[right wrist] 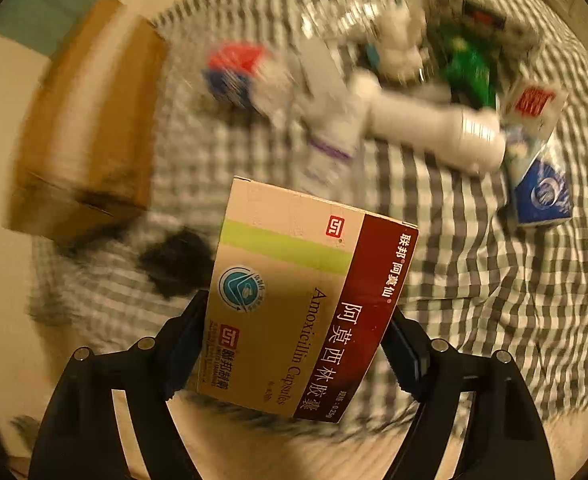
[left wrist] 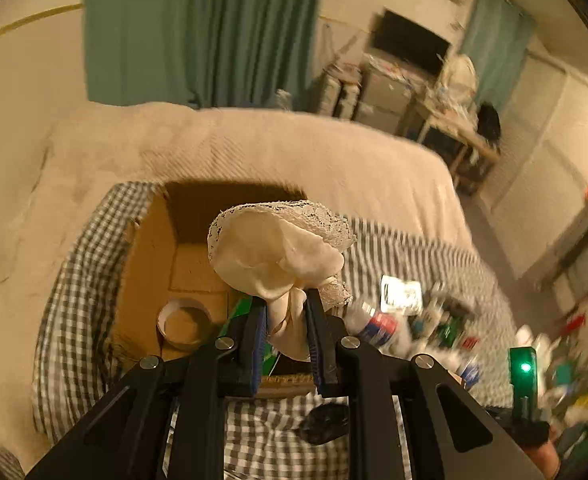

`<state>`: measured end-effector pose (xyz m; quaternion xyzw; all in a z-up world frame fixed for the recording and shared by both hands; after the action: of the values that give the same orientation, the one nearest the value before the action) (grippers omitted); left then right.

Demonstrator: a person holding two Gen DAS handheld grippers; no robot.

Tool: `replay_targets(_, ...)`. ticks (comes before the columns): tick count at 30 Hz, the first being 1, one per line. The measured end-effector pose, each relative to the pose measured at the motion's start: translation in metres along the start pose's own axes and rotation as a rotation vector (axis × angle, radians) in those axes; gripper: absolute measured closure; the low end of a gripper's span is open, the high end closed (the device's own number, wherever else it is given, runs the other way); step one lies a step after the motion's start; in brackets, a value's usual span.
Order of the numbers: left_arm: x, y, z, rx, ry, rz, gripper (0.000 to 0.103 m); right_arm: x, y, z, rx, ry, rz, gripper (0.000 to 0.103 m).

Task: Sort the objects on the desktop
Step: 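Carry the cloth and Amoxicillin box to the cardboard box and release both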

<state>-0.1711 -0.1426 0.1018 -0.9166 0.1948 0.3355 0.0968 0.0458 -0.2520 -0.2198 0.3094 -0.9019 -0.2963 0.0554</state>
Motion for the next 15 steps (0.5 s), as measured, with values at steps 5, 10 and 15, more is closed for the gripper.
replay_targets(5, -0.044, 0.005, -0.033, -0.065, -0.007, -0.046, 0.084, -0.036, 0.102, -0.074, -0.057, -0.129, -0.111, 0.024)
replay_targets(10, -0.035, 0.04, -0.01, -0.105, 0.059, -0.173, 0.084, -0.071, 0.224, -0.122, -0.054, -0.283, -0.282, 0.023)
replay_targets(15, 0.0, 0.073, 0.035, -0.163, 0.053, -0.069, 0.084, -0.076, 0.253, -0.085, 0.017, -0.348, -0.359, 0.024)
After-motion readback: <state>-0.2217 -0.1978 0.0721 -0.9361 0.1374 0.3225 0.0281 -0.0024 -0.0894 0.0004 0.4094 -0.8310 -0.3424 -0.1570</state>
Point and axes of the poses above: each gripper's, at about its wrist camera, not at the fingertips, and z roughly the way its jaws point, y to its left, x to its underside, the point moved 8 cm from there along z, roughly the way its jaws point, and after that the axes turned 11 degrees about -x, right-handed, at the moved point
